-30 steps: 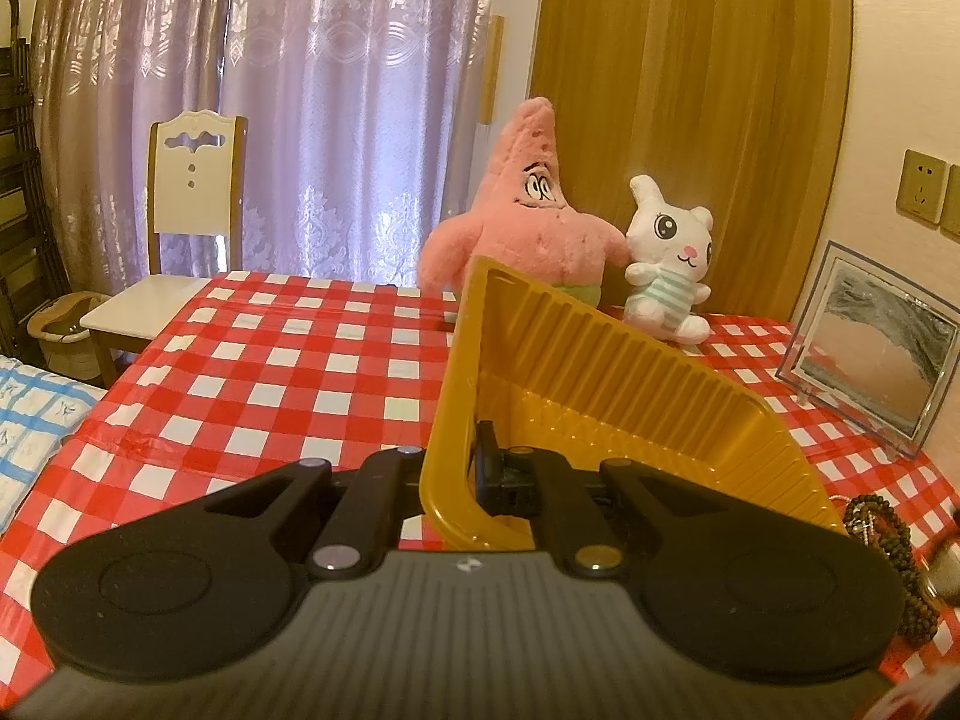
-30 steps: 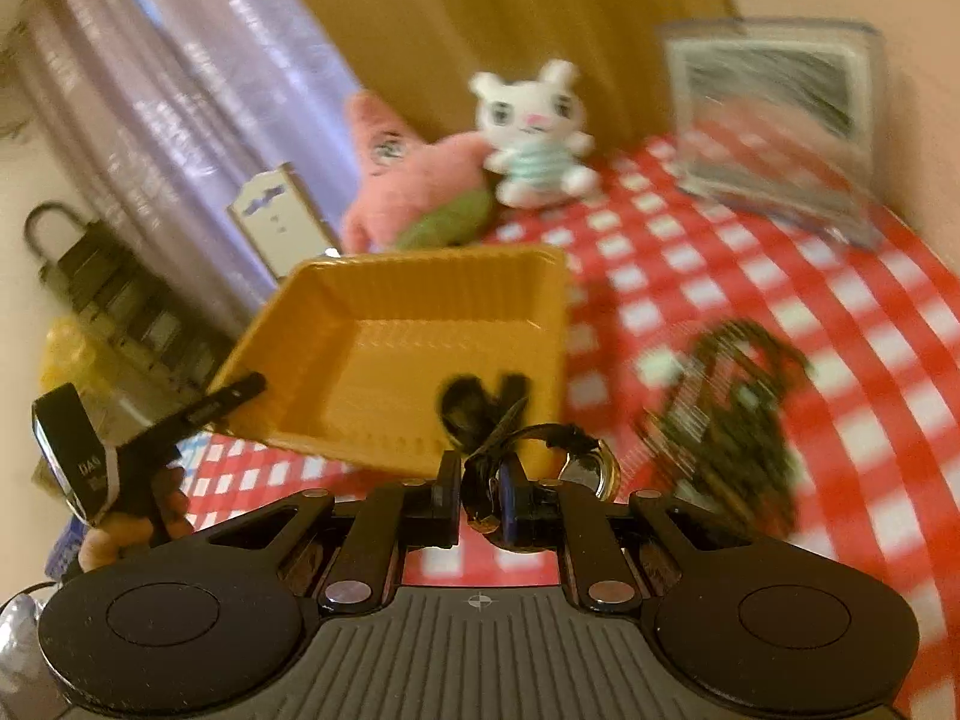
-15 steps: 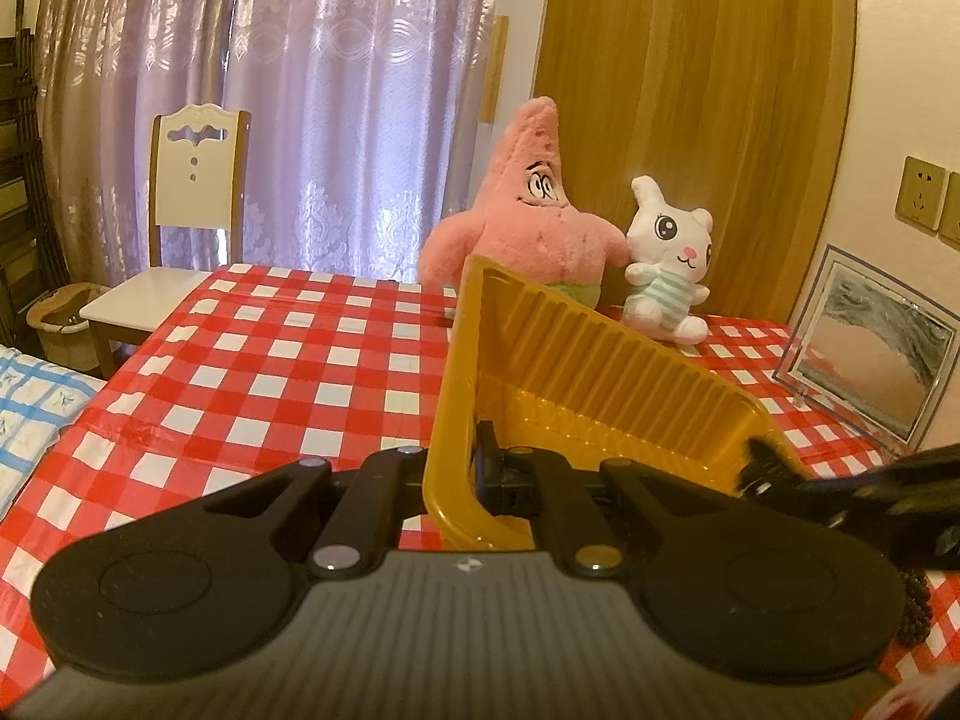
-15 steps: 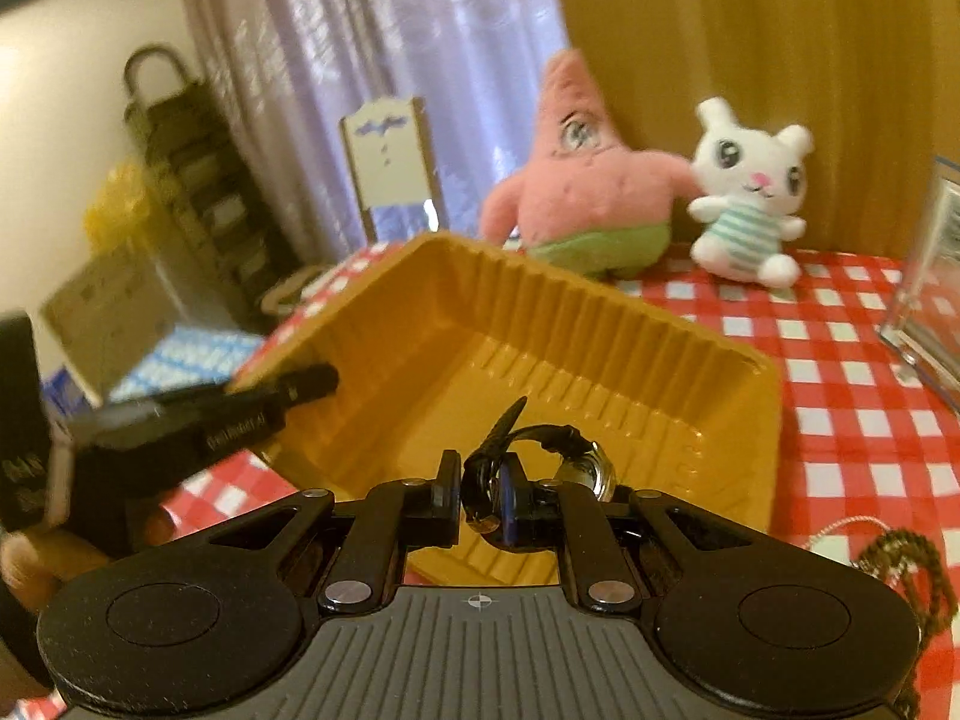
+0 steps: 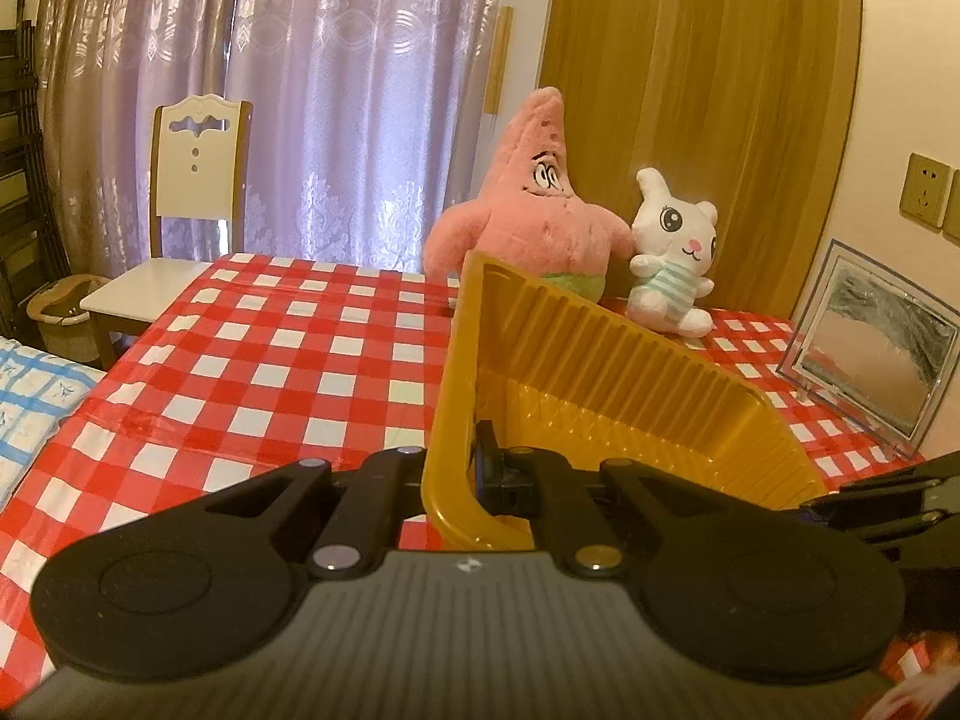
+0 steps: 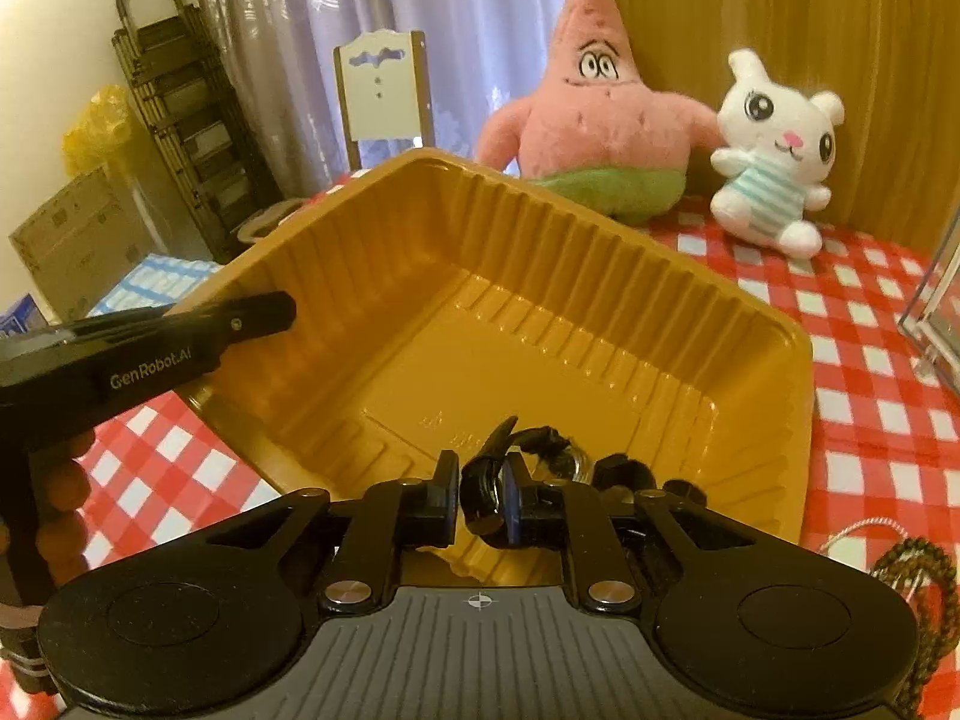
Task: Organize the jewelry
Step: 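Carry the pendant into the tray and open the right tool, then move the right tool back toward the jewelry pile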
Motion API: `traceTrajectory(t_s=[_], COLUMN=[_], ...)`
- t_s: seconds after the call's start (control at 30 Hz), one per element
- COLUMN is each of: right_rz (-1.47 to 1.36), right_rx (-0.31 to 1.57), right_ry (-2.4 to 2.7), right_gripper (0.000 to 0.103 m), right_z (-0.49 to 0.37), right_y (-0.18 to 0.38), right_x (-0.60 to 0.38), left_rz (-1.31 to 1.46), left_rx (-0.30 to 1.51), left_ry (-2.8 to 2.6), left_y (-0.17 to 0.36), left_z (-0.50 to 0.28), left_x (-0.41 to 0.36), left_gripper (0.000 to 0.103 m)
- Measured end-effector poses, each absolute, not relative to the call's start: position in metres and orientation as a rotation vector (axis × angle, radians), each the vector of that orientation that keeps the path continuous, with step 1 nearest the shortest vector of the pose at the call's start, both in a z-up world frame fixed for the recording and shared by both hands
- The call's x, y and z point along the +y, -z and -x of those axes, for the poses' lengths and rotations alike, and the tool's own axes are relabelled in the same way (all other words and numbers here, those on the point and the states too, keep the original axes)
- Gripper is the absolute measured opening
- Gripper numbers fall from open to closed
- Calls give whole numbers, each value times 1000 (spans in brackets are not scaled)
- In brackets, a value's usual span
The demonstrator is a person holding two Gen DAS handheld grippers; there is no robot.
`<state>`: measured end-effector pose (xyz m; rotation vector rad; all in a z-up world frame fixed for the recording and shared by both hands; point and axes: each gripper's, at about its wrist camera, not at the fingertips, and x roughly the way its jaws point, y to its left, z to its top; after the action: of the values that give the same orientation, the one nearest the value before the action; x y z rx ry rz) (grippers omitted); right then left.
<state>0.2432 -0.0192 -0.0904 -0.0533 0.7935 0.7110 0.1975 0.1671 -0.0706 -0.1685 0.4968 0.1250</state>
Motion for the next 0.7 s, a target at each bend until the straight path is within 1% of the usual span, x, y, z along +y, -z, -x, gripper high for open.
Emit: traceTrajectory(t_s=[0.07, 0.1, 0.2, 0.4, 0.7], right_rz=[13, -10, -95, -223, -292], right_rx=[813, 816, 837, 839, 843], right_ry=[-677, -665, -664, -607, -453], right_gripper=[44, 50, 52, 53, 53], right_z=[-244, -244, -243, -226, -182], right_y=[89, 89, 86, 78, 75], right_x=[-27, -33, -52, -95, -171], left_rz=[170, 168, 172, 175, 176], left_rx=[497, 495, 492, 491, 492], left_ry=[-125, -126, -126, -124, -128], left_y=[71, 71, 72, 72, 72], left_z=[-198, -198, -198, -197, -198], left_x=[168, 168, 169, 169, 170], left_gripper=[5, 5, 5, 5, 5])
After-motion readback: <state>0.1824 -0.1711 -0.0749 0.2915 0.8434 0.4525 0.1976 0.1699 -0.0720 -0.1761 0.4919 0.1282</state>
